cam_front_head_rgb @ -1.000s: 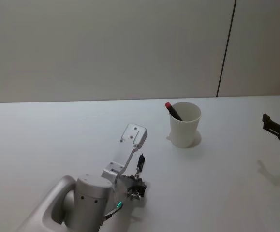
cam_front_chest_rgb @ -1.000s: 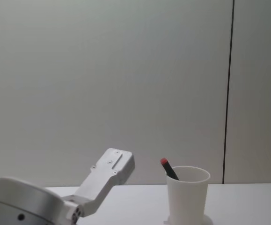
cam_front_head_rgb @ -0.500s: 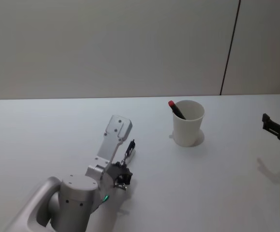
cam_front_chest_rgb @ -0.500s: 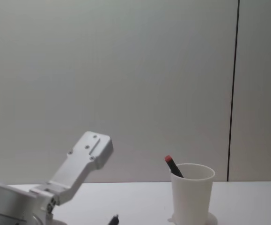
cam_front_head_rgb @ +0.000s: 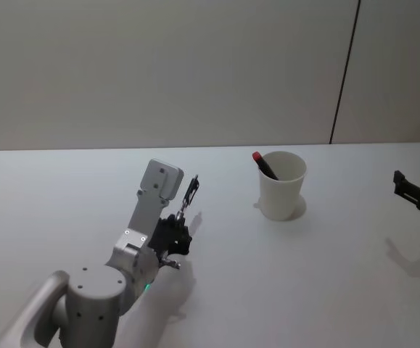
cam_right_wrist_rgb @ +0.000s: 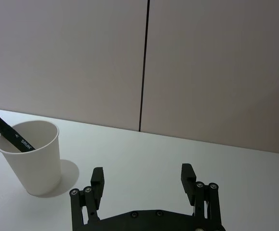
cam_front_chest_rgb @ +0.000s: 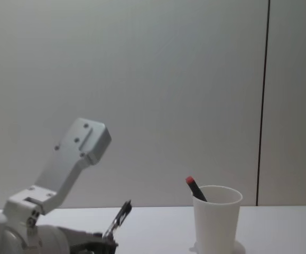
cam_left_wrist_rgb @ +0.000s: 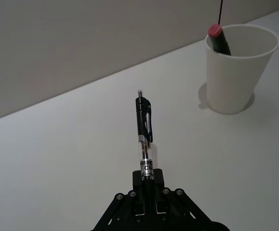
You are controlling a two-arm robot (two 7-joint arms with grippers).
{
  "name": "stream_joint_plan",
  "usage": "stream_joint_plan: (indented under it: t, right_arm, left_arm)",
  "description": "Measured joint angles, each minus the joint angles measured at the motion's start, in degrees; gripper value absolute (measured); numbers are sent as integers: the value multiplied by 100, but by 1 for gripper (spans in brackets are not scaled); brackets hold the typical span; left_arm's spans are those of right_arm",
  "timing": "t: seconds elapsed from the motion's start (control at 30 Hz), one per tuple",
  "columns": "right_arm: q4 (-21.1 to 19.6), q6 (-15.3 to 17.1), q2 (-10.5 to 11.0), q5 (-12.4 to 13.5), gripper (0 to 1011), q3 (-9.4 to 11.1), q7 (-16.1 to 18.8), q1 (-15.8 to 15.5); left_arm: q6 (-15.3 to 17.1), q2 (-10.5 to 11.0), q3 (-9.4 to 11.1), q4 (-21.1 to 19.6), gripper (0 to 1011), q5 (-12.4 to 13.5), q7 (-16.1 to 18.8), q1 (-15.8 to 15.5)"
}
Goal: Place the pen into the pen holder.
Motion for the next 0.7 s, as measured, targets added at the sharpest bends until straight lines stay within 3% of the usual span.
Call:
stream_joint_plan:
  t: [0.17,0.3,0.37,0.53,0.7]
  right_arm:
    - [0,0,0,0,1002,0,0,0]
    - [0,0,0,0,1001,0,0,0]
    - [0,0,0,0,1002,0,0,0]
    - [0,0,0,0,1001,0,0,0]
    - [0,0,0,0,1002,0,0,0]
  left_arm:
    - [-461,92,-53,-52,137,19,-237,54]
    - [-1023,203,-116,-92,137,11,-582,102]
    - [-1097,217,-124,-96,137,7,-635,106]
    - [-1751,312,-179,-102,137,-43,-1108,126]
    - [-2176,352,-201,-85,138,-91,-1470,124]
